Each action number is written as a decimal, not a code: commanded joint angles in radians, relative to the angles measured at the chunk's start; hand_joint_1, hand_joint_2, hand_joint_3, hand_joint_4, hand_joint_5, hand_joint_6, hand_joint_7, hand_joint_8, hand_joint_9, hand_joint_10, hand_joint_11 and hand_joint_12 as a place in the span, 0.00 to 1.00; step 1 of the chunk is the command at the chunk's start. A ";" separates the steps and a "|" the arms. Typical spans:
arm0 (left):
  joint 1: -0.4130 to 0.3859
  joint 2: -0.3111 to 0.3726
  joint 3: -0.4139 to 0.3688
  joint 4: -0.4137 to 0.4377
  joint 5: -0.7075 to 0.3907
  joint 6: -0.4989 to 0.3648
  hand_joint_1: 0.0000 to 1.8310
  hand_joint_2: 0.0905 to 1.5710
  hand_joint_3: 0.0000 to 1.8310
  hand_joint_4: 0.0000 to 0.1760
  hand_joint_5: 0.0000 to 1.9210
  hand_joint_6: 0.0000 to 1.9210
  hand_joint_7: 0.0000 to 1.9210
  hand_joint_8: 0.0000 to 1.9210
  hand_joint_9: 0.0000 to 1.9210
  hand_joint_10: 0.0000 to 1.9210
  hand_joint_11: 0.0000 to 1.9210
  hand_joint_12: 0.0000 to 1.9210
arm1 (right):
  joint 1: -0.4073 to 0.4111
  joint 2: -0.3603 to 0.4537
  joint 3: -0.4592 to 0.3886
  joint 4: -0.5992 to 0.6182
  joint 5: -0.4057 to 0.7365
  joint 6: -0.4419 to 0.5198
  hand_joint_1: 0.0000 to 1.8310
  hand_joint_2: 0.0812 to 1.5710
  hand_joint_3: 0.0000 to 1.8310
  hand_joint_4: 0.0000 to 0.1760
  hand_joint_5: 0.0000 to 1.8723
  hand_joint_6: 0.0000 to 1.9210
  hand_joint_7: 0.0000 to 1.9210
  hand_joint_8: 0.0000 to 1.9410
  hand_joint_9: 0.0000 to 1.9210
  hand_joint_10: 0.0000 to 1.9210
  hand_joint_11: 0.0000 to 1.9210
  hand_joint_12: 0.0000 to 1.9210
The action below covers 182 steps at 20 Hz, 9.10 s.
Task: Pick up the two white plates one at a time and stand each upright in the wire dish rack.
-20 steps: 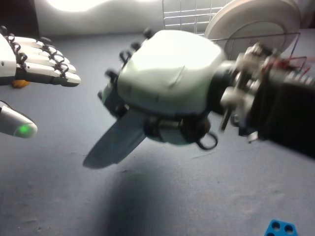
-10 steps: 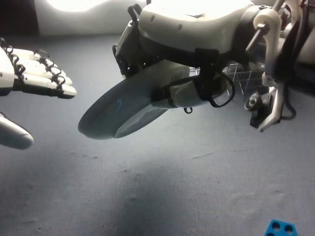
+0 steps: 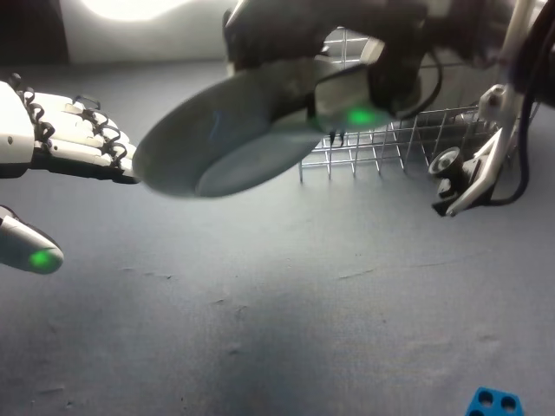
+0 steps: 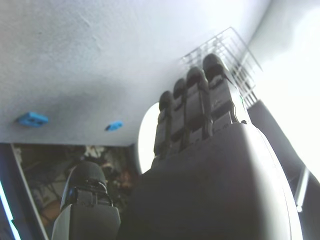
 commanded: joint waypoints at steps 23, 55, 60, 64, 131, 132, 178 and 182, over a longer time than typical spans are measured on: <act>0.019 0.008 0.003 -0.062 -0.019 -0.006 0.00 0.67 0.00 0.00 0.08 0.00 0.08 0.00 0.07 0.00 0.00 0.17 | 0.034 0.043 0.108 0.155 0.256 0.081 0.75 0.70 0.00 0.00 0.44 0.62 0.50 0.52 0.49 0.59 0.38 0.67; 0.035 0.015 -0.008 -0.062 -0.036 -0.010 0.00 0.67 0.00 0.00 0.07 0.00 0.07 0.00 0.06 0.00 0.00 0.13 | 0.043 0.114 0.042 0.260 0.195 -0.035 0.75 0.69 0.00 0.00 0.46 0.59 0.51 0.49 0.50 0.58 0.40 0.67; 0.035 0.012 -0.008 -0.062 -0.041 -0.012 0.00 0.67 0.00 0.00 0.07 0.00 0.08 0.00 0.06 0.00 0.00 0.14 | 0.024 0.113 0.065 0.259 0.138 -0.052 0.75 0.69 0.00 0.00 0.47 0.58 0.50 0.50 0.50 0.58 0.40 0.67; 0.039 0.011 -0.009 -0.061 -0.042 -0.012 0.00 0.67 0.00 0.00 0.07 0.00 0.07 0.00 0.06 0.00 0.00 0.13 | 0.020 0.108 0.094 0.260 0.117 -0.047 0.75 0.70 0.00 0.00 0.46 0.60 0.50 0.51 0.49 0.59 0.39 0.68; 0.029 0.008 -0.026 -0.051 -0.042 -0.012 0.00 0.68 0.00 0.00 0.08 0.00 0.08 0.00 0.07 0.00 0.00 0.16 | -0.156 -0.048 0.298 -0.099 0.160 -0.018 0.61 0.83 0.00 0.00 0.30 0.80 0.38 0.76 0.30 0.52 0.13 0.84; 0.029 0.008 -0.026 -0.051 -0.042 -0.012 0.00 0.68 0.00 0.00 0.08 0.00 0.08 0.00 0.07 0.00 0.00 0.16 | -0.156 -0.049 0.297 -0.102 0.160 -0.017 0.58 0.87 0.00 0.00 0.25 0.87 0.33 0.82 0.25 0.56 0.08 0.86; -0.097 0.066 -0.152 0.155 -0.161 0.048 0.00 0.70 0.00 0.00 0.10 0.00 0.11 0.00 0.10 0.01 0.00 0.27 | -0.113 0.204 0.142 -0.758 0.188 0.247 0.52 0.72 0.00 0.00 0.17 0.70 0.24 0.71 0.21 0.79 0.14 0.98; -0.143 0.080 -0.190 0.184 -0.164 0.044 0.00 0.72 0.00 0.00 0.17 0.00 0.20 0.00 0.19 0.00 0.00 0.39 | -0.113 0.242 0.115 -0.626 0.149 0.106 0.42 0.85 0.01 0.78 0.29 0.87 0.24 0.87 0.25 0.92 0.24 1.00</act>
